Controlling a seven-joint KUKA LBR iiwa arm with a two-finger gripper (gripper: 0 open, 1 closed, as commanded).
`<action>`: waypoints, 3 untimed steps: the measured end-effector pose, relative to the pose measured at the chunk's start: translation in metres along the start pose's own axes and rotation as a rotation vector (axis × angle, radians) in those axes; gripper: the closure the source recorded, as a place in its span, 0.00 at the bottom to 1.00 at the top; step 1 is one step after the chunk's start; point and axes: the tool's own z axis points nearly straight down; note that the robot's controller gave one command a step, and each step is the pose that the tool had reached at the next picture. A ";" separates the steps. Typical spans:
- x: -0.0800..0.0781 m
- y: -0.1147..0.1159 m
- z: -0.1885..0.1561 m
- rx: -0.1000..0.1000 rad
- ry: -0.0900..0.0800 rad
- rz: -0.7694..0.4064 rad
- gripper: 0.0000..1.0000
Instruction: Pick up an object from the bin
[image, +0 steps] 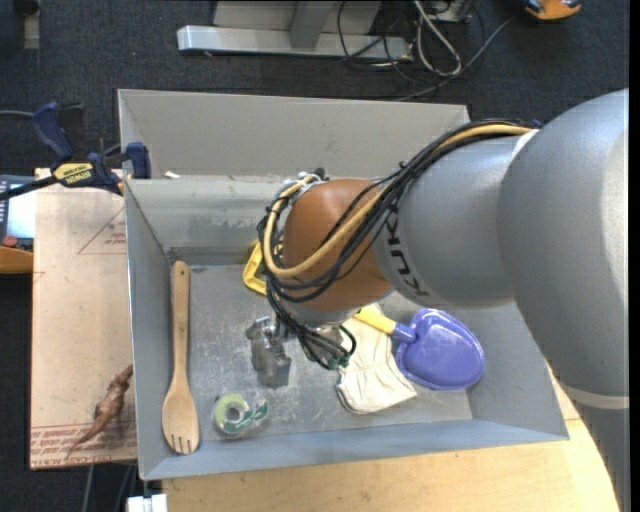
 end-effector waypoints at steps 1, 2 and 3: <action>0.000 0.000 -0.004 -0.007 -0.003 0.034 1.00; 0.005 -0.024 -0.021 0.005 -0.001 0.200 1.00; 0.031 -0.029 -0.043 0.001 -0.001 0.167 1.00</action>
Offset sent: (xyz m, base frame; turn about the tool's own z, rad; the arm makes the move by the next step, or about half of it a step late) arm -0.0189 0.0511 0.0987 -0.2951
